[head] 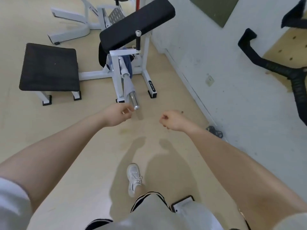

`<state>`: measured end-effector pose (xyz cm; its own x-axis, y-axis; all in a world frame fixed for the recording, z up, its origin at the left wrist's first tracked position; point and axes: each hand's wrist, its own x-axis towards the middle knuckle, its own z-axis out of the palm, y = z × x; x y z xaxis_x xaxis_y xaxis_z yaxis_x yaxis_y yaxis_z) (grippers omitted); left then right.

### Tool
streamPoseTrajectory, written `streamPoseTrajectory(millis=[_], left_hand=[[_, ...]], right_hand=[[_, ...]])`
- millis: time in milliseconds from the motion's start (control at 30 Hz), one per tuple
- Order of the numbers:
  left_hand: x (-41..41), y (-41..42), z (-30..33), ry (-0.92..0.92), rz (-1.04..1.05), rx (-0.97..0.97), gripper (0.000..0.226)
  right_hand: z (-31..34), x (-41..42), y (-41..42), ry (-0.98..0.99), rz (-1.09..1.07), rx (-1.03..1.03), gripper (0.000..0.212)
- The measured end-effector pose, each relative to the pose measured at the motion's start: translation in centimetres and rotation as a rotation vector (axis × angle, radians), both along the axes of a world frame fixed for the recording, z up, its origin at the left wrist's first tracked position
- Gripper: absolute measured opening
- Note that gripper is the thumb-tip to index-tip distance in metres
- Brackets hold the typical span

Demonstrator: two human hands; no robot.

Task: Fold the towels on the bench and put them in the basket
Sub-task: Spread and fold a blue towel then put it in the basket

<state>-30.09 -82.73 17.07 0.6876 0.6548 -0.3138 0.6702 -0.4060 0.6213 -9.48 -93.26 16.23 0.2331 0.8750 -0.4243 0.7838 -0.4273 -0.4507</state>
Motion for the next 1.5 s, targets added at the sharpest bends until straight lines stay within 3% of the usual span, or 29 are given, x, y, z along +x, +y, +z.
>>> streamPoseTrajectory(millis=[267, 467, 867, 1233, 1400, 1500], left_hand=[[-1.0, 17.2, 2.7, 0.034, 0.147, 0.032, 0.027], [-2.9, 29.3, 1.0, 0.005, 0.239, -0.005, 0.026], [-4.9, 60.8, -0.3, 0.116, -0.014, -0.007, 0.03], [7.3, 82.0, -4.1, 0.172, -0.422, 0.123, 0.03], [14.2, 91.1, -7.8, 0.179, -0.404, 0.058, 0.029], [18.1, 95.8, -11.4, 0.153, -0.322, -0.012, 0.03]], right_hand=[[3.1, 1.6, 21.8, 0.037, 0.135, 0.033, 0.017], [1.7, -0.7, 34.5, 0.005, 0.153, 0.018, 0.018], [-1.0, -4.7, 59.8, -0.042, -0.078, 0.037, 0.02], [-6.0, 3.7, 76.8, -0.012, -0.366, 0.027, 0.022], [-11.9, 9.7, 87.4, -0.022, -0.331, -0.237, 0.02], [-16.2, 12.5, 91.9, -0.004, -0.317, -0.261, 0.028]])
